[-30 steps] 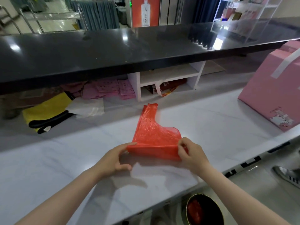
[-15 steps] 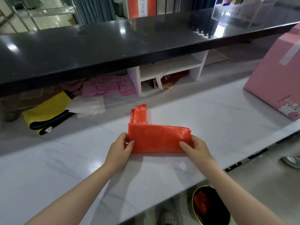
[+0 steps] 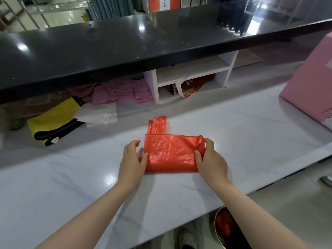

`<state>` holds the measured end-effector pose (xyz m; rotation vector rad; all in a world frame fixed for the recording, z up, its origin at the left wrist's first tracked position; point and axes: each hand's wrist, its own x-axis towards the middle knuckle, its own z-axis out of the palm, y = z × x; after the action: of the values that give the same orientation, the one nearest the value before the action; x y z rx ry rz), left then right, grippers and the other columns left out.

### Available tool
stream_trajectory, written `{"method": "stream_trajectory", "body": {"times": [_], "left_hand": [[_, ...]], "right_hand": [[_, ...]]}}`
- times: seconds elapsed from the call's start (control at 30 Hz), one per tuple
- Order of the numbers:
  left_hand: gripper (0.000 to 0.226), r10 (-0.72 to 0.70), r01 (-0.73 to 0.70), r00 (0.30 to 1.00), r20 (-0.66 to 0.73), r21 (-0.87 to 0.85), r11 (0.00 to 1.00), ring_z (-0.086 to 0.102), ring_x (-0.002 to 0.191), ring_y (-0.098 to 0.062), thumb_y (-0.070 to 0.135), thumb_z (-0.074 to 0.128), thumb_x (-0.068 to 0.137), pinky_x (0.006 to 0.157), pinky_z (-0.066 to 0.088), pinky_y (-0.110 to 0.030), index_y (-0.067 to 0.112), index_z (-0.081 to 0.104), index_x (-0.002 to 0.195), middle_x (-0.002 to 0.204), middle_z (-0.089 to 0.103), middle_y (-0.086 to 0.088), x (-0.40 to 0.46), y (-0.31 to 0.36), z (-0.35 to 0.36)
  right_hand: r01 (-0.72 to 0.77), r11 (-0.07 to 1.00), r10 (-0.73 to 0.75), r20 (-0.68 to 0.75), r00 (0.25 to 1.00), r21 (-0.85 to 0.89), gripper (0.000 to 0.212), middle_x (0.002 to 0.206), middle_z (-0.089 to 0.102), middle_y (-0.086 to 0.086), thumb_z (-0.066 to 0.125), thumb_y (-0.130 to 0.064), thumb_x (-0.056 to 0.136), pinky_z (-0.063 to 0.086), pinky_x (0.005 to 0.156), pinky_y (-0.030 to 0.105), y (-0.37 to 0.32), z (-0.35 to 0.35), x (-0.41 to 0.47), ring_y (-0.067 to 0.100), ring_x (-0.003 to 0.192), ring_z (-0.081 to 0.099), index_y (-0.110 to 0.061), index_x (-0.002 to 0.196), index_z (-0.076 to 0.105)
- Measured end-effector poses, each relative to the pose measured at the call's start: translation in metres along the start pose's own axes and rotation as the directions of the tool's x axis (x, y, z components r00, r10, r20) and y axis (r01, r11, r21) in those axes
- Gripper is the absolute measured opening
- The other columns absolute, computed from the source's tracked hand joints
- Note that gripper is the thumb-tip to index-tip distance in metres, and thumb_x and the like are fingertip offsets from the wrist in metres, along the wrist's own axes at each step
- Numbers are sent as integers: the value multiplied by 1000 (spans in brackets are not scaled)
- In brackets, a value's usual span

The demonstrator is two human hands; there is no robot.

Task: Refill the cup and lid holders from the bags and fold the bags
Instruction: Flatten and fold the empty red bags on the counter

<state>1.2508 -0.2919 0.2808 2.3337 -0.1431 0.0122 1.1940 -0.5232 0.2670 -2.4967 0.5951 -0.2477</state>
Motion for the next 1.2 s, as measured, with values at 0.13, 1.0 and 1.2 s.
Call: {"method": "stream_trajectory", "body": {"times": [0.13,1.0,1.2], "left_hand": [[50,375,-364,927,7,258,895,40,133,-35,14,63,86,110,31,-43,7,50,134,147,40,-18,0,17,1],[73,131,-373,898,420,570,732,-19,145,-34,74,6,83,115,-13,-54,42,-18,144,160,-16,7,5,12,54],[75,84,-369,885,458,579,727,-24,144,-32,74,10,84,113,-17,-54,43,-14,148,159,-19,8,7,16,54]], "right_hand": [[34,999,-35,18,999,41,67,127,57,3,52,-36,92,42,72,37,0,1,1,33,101,62,-27,147,15],[555,792,-382,500,777,-256,76,162,-10,-3,-1,-72,84,-6,118,46,3,10,18,16,147,-13,-38,151,-2],[582,759,-376,532,759,-293,81,161,-14,-2,-3,-76,81,-4,115,56,4,6,18,17,147,-16,-36,151,-8]]}}
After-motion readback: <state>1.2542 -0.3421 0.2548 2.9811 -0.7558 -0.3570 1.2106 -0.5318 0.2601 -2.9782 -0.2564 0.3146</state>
